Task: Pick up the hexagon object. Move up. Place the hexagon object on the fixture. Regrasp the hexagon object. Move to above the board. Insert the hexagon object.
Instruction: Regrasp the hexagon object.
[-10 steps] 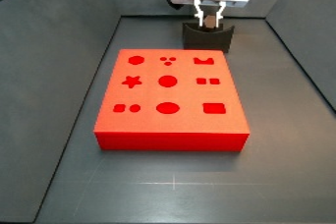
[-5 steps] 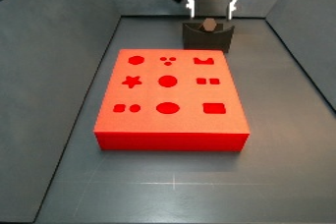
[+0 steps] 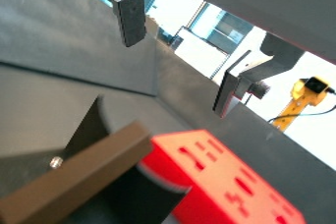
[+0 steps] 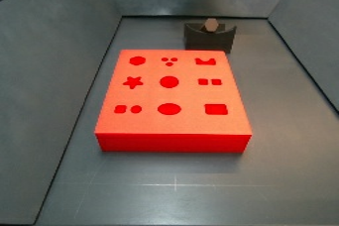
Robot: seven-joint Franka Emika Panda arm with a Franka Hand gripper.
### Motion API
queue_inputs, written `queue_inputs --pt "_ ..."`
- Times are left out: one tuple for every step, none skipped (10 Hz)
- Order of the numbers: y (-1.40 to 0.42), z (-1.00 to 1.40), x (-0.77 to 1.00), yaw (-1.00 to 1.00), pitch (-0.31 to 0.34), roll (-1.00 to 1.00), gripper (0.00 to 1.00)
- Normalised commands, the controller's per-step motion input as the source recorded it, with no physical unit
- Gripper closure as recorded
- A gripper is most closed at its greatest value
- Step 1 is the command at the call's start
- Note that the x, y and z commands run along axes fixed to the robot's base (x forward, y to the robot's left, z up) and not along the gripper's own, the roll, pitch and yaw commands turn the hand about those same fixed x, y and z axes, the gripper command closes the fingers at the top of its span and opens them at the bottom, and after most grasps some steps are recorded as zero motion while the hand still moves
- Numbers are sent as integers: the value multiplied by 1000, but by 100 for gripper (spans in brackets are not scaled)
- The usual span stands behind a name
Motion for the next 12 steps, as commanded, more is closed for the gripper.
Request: queue_inputs --pt "4 292 -33 -1 78 52 0" --pt "-832 784 -110 11 57 1000 0" --pt "-805 719 -93 10 56 1000 0" --pt "-648 563 -108 9 43 1000 0" --pt "-498 381 -115 8 35 1000 0" --pt "-292 119 -86 7 29 1000 0" --pt "-183 52 -61 7 28 1000 0" --pt "-45 50 -35 7 28 1000 0" --pt "-41 32 -30 7 27 1000 0" --pt "-42 20 -34 7 23 1000 0" --pt "-35 18 -44 7 18 1000 0" --pt "-29 12 -51 8 11 1000 0"
